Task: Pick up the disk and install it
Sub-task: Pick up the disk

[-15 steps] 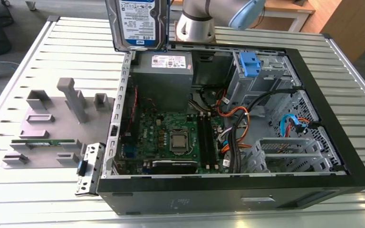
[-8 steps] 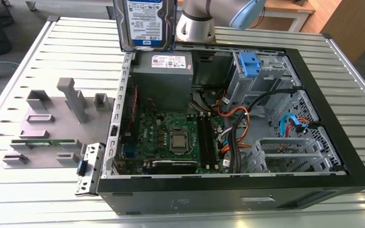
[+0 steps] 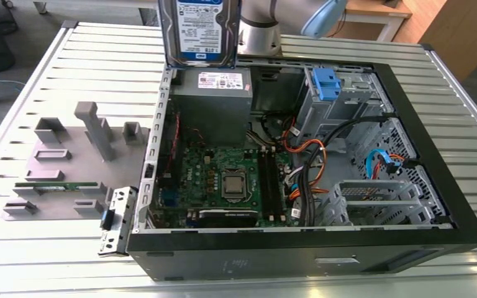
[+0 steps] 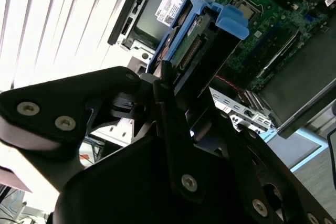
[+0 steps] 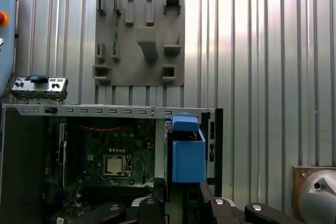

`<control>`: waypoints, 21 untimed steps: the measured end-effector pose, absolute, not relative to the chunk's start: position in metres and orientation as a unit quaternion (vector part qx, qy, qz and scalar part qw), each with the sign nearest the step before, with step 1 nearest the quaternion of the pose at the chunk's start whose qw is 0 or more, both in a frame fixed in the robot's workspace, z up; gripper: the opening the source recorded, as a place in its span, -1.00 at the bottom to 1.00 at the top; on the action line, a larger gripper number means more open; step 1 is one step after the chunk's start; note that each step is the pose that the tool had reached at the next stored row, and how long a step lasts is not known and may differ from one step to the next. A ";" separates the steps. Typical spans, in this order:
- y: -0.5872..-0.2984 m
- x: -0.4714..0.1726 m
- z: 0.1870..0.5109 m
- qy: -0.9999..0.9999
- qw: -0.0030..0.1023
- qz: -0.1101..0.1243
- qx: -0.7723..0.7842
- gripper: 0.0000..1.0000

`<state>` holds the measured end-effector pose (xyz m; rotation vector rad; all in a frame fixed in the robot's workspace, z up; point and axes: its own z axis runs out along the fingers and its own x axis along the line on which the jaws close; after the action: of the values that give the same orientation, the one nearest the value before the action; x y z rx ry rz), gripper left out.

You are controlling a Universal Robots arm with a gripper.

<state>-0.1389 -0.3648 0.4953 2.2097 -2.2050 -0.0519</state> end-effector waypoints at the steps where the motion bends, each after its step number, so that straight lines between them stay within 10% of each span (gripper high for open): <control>1: -0.365 -0.137 0.495 -0.706 0.010 -0.017 0.708 -0.31; 21: -0.365 -0.109 0.495 -0.706 0.010 -0.017 0.708 -0.31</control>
<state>-0.1089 -0.3648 0.4953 2.2097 -2.2049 -0.0520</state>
